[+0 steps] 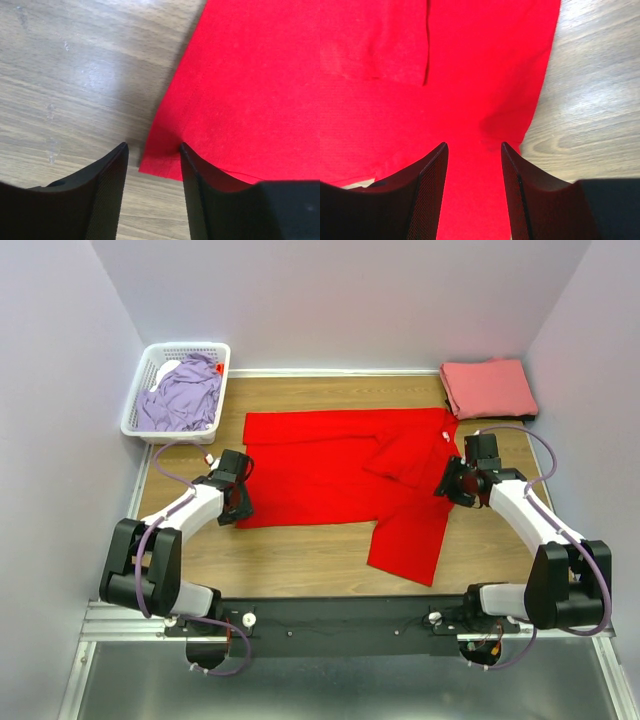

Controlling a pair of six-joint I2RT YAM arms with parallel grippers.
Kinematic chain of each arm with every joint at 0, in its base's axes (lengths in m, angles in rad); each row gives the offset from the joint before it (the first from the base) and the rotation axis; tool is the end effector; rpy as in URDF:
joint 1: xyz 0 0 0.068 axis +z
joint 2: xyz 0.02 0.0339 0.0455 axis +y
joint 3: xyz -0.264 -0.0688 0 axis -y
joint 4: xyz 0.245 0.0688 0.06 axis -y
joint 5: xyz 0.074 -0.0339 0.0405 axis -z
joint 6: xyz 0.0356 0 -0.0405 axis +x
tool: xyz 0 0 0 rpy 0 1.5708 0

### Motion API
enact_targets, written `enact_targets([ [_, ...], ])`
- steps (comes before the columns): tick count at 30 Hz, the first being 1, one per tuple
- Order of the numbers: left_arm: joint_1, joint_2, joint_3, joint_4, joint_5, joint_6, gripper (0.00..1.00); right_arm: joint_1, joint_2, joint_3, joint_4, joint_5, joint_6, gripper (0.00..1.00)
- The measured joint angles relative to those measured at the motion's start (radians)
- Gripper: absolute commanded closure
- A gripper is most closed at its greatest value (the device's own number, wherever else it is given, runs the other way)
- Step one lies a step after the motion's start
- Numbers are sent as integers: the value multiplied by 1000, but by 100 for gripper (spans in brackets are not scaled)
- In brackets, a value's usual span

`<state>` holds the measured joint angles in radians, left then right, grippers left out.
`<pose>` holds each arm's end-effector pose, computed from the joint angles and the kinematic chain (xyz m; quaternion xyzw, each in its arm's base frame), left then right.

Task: Fold and stack the t-shirts
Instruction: Fold the tshirt

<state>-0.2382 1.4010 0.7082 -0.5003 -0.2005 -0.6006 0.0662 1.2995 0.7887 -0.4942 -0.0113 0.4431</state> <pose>0.2372 -0.0503 0.1622 -0.1946 0.9579 0.0137 0.2106 0.2505 0.0170 0.2079 0.1783 0.9435 0.0756 0.2688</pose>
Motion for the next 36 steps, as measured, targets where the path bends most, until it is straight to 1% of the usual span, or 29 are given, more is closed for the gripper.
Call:
enact_targets([
  [2,-6,5,2,4,-2,1,59,0,0,0,0,13,0,46],
  [3,-13,9,5,8,-3,2,60,0,0,0,0,19,0,46],
  [4,-19,14,8,10,-4,2,67,0,0,-2,1,26,0,46],
  [6,-29,22,15,15,-6,2,74,0,0,-7,2,38,0,46],
  [7,-32,24,17,16,-6,3,82,0,0,-13,2,49,1,46],
  [9,-36,25,18,21,-6,1,86,0,0,-19,2,60,2,46],
  [11,-37,25,18,23,-6,-3,97,0,0,-28,2,73,7,45],
  [12,-37,25,18,23,-7,-4,100,-1,0,-33,2,79,11,45],
  [17,-39,25,18,24,-6,-8,100,-22,4,-50,0,91,31,45],
  [23,-39,22,18,24,-6,-8,100,-56,47,-56,0,90,51,46],
  [28,-39,20,17,23,-6,-7,100,-90,71,-69,18,63,67,52],
  [36,-39,13,15,22,-6,-7,100,-129,97,-109,100,-10,102,57],
])
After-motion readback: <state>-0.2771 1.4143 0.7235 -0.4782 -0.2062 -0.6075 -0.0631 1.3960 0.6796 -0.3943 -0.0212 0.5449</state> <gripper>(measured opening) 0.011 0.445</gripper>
